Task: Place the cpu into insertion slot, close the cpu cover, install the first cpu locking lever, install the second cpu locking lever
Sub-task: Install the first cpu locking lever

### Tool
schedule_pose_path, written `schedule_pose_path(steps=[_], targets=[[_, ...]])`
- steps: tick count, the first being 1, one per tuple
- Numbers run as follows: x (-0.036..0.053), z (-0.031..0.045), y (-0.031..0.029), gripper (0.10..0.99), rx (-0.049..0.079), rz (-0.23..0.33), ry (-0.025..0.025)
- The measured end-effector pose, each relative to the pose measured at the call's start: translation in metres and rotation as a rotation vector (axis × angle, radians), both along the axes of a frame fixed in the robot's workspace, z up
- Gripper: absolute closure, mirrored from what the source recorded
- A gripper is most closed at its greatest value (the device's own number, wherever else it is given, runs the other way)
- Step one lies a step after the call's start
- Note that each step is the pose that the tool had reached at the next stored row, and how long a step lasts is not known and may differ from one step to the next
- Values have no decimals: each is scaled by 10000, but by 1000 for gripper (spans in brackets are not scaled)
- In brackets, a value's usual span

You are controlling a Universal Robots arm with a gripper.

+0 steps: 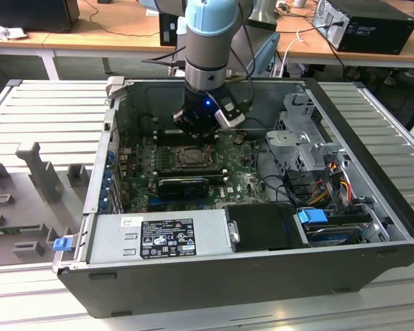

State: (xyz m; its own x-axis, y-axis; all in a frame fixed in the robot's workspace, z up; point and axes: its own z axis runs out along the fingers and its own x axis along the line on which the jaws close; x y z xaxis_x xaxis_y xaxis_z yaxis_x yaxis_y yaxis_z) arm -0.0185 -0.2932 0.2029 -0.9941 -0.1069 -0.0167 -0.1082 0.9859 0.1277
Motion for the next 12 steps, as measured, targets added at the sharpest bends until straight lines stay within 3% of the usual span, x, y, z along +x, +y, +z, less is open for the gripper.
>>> schedule_pose_path(steps=[6,9,12], targets=[[1,18,2,980,-3,3,-3],[1,3,2,980,-218,4,0],[2,-19,6,980,-227,3,-3]])
